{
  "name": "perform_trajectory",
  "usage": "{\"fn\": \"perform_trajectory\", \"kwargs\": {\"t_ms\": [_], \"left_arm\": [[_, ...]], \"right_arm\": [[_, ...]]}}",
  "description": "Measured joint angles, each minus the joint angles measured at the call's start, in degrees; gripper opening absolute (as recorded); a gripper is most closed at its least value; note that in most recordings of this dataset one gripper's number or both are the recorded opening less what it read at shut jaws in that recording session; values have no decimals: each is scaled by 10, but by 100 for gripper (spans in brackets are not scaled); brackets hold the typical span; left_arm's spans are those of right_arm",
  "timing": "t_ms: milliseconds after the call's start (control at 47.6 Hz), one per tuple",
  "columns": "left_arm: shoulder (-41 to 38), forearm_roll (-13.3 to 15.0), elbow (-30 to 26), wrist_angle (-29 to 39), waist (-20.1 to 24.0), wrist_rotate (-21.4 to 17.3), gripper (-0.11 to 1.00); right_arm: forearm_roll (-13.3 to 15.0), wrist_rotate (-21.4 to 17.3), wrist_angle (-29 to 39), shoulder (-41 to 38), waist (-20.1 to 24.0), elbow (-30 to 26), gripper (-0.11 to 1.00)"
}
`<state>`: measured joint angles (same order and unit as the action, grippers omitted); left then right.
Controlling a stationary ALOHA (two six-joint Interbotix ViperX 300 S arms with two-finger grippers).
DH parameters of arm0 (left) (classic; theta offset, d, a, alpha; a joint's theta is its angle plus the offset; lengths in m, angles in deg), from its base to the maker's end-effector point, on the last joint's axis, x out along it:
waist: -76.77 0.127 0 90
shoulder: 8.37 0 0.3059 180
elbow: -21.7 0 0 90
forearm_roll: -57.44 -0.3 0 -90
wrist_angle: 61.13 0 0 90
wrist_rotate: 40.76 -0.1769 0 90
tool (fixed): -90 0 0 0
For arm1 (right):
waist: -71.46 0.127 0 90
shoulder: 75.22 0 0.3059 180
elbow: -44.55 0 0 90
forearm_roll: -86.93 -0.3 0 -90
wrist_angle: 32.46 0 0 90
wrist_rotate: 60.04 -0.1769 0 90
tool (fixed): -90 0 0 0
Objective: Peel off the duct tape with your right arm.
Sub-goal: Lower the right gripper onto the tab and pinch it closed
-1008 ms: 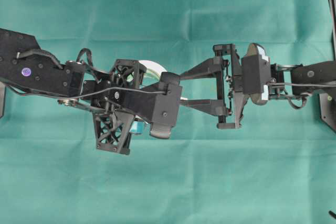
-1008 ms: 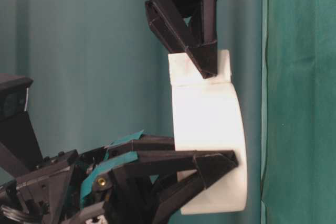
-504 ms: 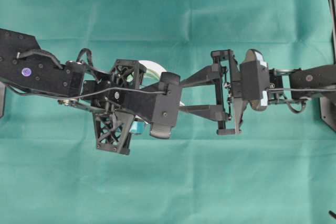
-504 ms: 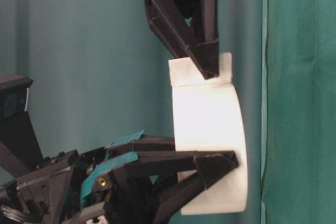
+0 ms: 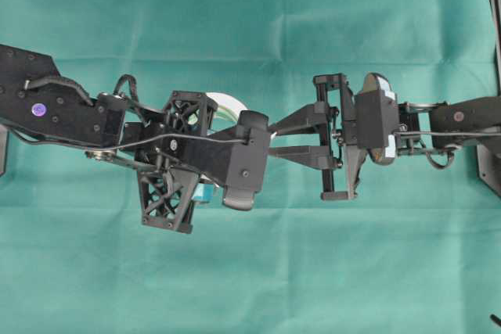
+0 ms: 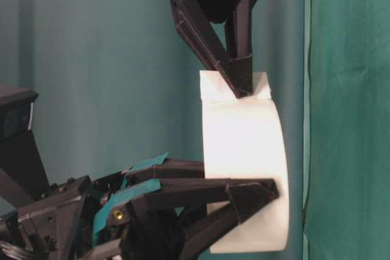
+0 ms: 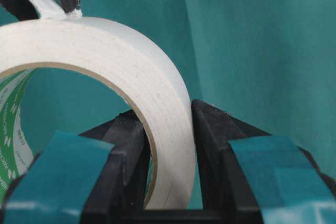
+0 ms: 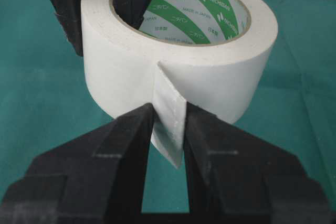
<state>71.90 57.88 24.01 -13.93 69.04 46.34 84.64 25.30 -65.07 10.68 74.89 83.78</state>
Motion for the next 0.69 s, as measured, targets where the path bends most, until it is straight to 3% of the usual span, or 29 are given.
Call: {"fn": "perform_trajectory", "kwargs": {"t_ms": [693], "left_arm": [[0, -1, 4, 0, 4, -1, 21]], "right_arm": [[1, -2, 0, 0, 5, -1, -8]]}}
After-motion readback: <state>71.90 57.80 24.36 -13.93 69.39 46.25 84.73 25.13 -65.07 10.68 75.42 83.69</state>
